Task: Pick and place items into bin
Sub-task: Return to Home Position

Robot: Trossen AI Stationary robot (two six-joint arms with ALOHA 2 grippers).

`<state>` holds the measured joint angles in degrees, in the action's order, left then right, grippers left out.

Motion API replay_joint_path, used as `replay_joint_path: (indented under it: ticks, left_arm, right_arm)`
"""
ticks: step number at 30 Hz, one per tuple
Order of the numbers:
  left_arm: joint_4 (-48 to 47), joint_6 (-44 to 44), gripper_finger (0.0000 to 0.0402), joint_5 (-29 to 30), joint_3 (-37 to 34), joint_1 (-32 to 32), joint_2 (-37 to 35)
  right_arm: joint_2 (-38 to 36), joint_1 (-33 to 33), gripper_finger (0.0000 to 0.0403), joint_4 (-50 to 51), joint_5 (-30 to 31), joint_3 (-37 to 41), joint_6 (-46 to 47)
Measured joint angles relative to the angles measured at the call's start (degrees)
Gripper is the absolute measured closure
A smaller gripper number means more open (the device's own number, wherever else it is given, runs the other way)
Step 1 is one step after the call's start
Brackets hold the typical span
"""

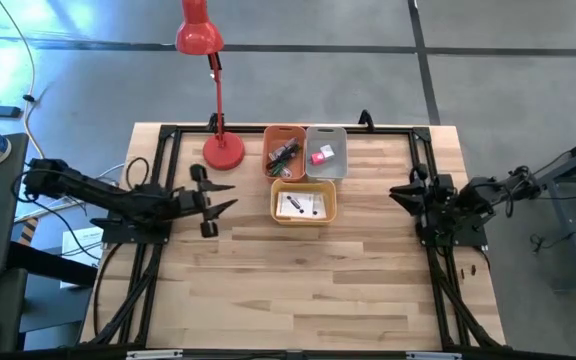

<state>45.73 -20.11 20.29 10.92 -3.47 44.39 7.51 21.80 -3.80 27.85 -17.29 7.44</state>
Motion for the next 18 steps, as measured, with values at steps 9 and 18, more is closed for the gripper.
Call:
replay_joint_path:
  ticks: [9,18]
  left_arm:
    - [-8.6,-3.6,0.0252,11.8,-4.6,-9.7,-15.6]
    - [-18.9,-4.2,0.0252,15.4,-6.0,-13.8,-27.8]
  right_arm:
    - [-3.8,0.0,0.0347,-14.1,-0.1,11.5,-1.2]
    - [-7.4,-3.3,0.0344,-13.1,-5.8,14.8,0.5]
